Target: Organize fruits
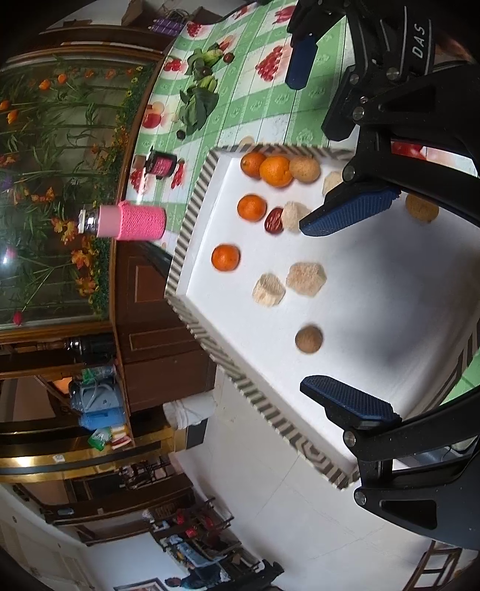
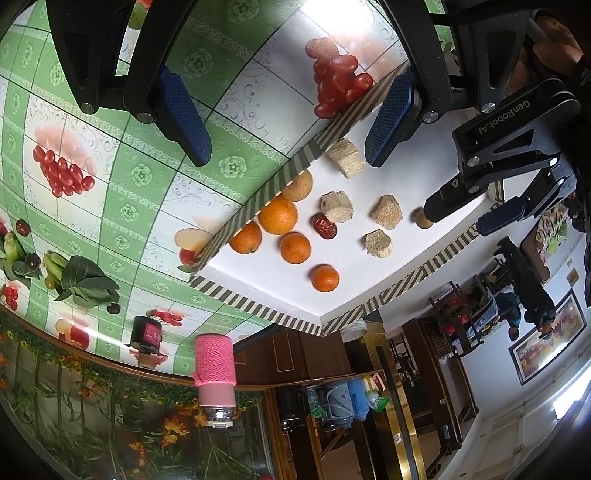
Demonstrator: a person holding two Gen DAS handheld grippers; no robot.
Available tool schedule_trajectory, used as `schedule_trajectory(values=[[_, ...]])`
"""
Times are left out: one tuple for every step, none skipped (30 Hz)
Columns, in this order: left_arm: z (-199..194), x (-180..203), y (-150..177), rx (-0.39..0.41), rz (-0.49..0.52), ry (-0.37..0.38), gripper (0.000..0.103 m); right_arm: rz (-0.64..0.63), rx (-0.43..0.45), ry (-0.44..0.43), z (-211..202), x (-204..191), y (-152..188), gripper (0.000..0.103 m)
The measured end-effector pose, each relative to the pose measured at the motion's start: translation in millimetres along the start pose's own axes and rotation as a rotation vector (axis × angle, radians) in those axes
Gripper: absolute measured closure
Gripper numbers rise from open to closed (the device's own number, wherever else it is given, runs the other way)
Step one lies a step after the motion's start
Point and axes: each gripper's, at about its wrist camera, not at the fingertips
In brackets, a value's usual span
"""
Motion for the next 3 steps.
schedule_trajectory(values=[[1.2, 2.2, -0.3, -0.009, -0.005, 0.009, 0.025, 0.005, 0.001, 0.002, -0.8, 2.9, 0.2, 0.016], [1.9, 4.5, -0.5, -0.016, -0.008, 0.017, 0.025, 0.007, 0.002, 0.005, -1.9, 5.9, 0.3, 0.016], [2.8, 8.0, -1.3, -0.021, -0.007, 0.026, 0.024, 0.012, 0.005, 0.013, -3.2, 9.3, 0.3, 0.016]])
Point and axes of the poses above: each gripper's, at about its wrist camera, not at the fingertips, and z roughly the way its jaws point, x to its right, y to its underside, and after that the axes turned 15 degrees about y, right-handed
